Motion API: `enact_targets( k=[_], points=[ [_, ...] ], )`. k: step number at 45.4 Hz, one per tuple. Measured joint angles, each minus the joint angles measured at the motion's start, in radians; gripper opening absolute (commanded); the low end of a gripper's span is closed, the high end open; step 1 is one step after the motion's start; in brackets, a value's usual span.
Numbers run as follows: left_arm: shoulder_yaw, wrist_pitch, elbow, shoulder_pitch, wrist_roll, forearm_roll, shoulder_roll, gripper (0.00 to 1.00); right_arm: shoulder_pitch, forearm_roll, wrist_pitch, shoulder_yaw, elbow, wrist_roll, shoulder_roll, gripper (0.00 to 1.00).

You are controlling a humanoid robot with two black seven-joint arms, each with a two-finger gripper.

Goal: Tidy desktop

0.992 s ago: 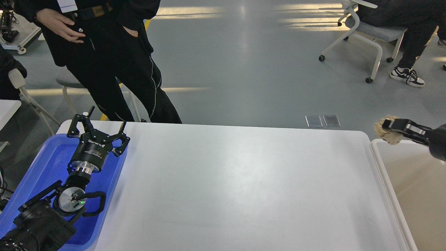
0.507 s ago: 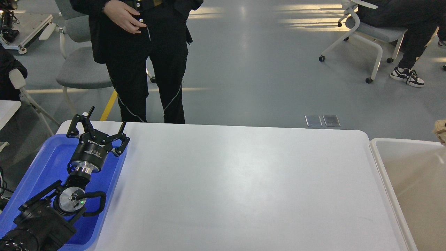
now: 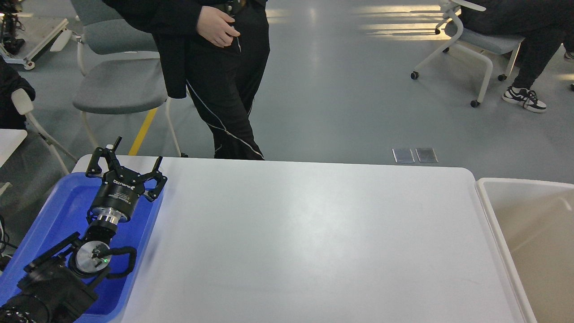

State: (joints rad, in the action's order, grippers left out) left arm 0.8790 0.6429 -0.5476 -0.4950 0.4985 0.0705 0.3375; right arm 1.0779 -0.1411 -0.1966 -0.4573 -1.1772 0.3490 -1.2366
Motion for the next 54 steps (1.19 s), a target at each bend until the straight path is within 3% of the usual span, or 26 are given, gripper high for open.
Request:
enact_targets(
  k=[20, 38, 54],
  points=[
    [0.000, 0.000, 0.000, 0.000, 0.000, 0.000, 0.000, 1.00, -0.378, -0.099, 0.150, 0.378, 0.488, -0.001, 0.269, 0.00],
    [0.000, 0.000, 0.000, -0.001, 0.000, 0.000, 0.000, 1.00, -0.526, -0.108, 0.257, 0.485, 0.863, -0.002, 0.531, 0.00],
    [0.000, 0.000, 0.000, 0.000, 0.000, 0.000, 0.000, 1.00, -0.563, -0.107, 0.267, 0.514, 1.000, -0.012, 0.651, 0.00]
  ],
)
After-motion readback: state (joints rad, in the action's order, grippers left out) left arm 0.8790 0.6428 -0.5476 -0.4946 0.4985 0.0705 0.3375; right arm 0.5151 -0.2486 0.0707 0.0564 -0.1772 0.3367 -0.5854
